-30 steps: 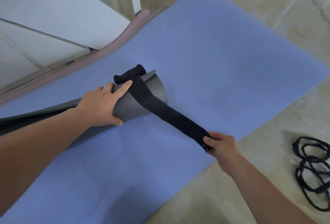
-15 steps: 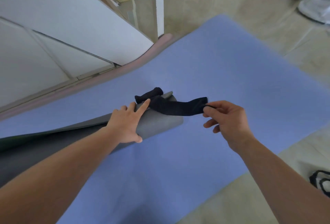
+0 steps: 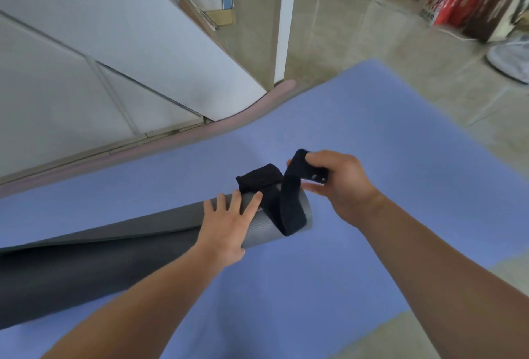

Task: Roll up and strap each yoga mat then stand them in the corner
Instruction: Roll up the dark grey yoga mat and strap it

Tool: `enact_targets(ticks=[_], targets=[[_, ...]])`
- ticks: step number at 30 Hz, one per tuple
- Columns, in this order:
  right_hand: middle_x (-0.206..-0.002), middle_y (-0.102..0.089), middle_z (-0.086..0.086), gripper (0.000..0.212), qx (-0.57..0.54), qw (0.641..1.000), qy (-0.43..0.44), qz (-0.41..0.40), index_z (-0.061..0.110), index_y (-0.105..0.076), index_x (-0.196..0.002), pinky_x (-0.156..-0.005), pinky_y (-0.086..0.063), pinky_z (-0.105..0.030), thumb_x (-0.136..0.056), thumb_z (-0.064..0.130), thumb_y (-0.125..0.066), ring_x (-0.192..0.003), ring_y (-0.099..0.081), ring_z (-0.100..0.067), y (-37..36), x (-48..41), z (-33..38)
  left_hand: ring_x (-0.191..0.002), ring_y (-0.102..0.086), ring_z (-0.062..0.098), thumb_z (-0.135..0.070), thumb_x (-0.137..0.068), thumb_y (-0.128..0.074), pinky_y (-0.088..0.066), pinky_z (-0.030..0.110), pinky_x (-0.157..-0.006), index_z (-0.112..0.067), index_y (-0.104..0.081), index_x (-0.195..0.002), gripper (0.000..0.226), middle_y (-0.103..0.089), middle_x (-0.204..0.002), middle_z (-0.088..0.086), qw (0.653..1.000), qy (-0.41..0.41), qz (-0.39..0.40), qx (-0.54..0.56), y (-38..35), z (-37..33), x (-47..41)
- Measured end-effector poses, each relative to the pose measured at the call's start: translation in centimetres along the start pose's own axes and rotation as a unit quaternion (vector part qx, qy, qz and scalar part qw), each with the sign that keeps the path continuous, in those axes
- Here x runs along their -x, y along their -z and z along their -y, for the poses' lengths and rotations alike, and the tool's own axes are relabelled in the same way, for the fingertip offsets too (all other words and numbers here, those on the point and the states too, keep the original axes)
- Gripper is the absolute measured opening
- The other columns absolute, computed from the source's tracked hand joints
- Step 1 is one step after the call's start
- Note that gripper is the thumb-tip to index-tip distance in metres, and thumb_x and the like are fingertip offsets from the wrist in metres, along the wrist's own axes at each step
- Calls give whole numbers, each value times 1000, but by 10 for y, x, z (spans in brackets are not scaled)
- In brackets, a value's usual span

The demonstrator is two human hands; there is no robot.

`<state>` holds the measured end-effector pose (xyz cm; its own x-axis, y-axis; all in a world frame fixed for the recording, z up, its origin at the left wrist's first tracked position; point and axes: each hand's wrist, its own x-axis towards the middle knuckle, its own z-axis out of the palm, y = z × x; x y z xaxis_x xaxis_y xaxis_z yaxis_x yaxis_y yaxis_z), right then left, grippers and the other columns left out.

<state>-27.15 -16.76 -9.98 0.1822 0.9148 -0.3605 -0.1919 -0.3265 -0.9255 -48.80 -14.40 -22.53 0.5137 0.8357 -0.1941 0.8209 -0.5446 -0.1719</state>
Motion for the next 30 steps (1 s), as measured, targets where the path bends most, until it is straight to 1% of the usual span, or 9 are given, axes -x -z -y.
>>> enact_targets(ticks=[3,7,11,13,15,18,21,23,30], targets=[[-77,-66,-7,12,-106,988,6,-109,8,-67,-87,-71,-57,-39,-92,18,-62,-78,-67,-25,1,-13,4,-131,-33,38,-50,-75,-73,-33,49,-104,-30,19,-153,122,-15,-156,15,1000,-15,1,0,1,3,2],[-89,-67,-14,8,-121,933,-61,-334,9,-63,-83,-59,-55,-36,-91,12,-65,-66,-65,-23,47,-23,-19,-124,-40,33,-52,-71,-75,-37,45,-99,-32,19,-151,125,-22,-152,12,999,-37,12,15,4,9,1],[-87,-65,-17,32,41,913,-182,-364,-3,-64,-106,-67,-48,-36,-90,25,-66,-74,-64,-30,85,-15,-70,-123,-41,31,-53,-67,-78,-38,44,-100,-35,18,-151,129,-25,-151,9,998,-40,26,35,5,11,-4],[-108,-64,-19,45,171,892,-178,-379,-1,-59,-120,-74,-45,-37,-90,32,-65,-94,-64,-34,83,-10,-83,-122,-41,30,-53,-65,-78,-38,43,-99,-36,19,-151,130,-26,-150,8,998,-38,27,36,5,10,-5],[-129,-55,-6,44,317,877,-48,-358,13,-54,-128,-83,-46,-36,-92,35,-63,-108,-59,-25,62,-4,-85,-121,-42,29,-53,-64,-77,-38,42,-99,-36,19,-151,130,-27,-149,6,998,-35,28,35,4,11,-6],[-122,-53,10,38,463,851,203,-144,27,-61,-118,-92,-42,-31,-85,45,-67,-104,-52,-10,15,4,-88,-121,-42,29,-54,-63,-78,-38,42,-99,-37,19,-151,132,-28,-149,6,998,-34,34,42,6,13,-9],[-120,-58,5,54,633,725,271,1,26,-65,-121,-97,-39,-37,-75,54,-72,-113,-53,-19,-20,-7,-104,-123,-41,30,-55,-63,-76,-37,44,-101,-36,22,-150,133,-27,-149,6,997,-36,43,47,7,15,-10],[-120,-56,2,49,691,683,235,14,25,-61,-126,-100,-36,-38,-83,48,-69,-116,-52,-24,-34,-15,-103,-123,-41,30,-55,-64,-75,-37,44,-100,-34,23,-151,133,-27,-149,7,998,-35,35,40,5,12,-7],[-104,-54,2,17,627,770,116,-11,21,-57,-109,-73,-40,-32,-100,35,-50,-97,-55,-20,-29,-30,-75,-122,-42,32,-49,-67,-76,-37,46,-99,-21,16,-154,130,-28,-150,9,999,-34,17,24,2,10,-3]])
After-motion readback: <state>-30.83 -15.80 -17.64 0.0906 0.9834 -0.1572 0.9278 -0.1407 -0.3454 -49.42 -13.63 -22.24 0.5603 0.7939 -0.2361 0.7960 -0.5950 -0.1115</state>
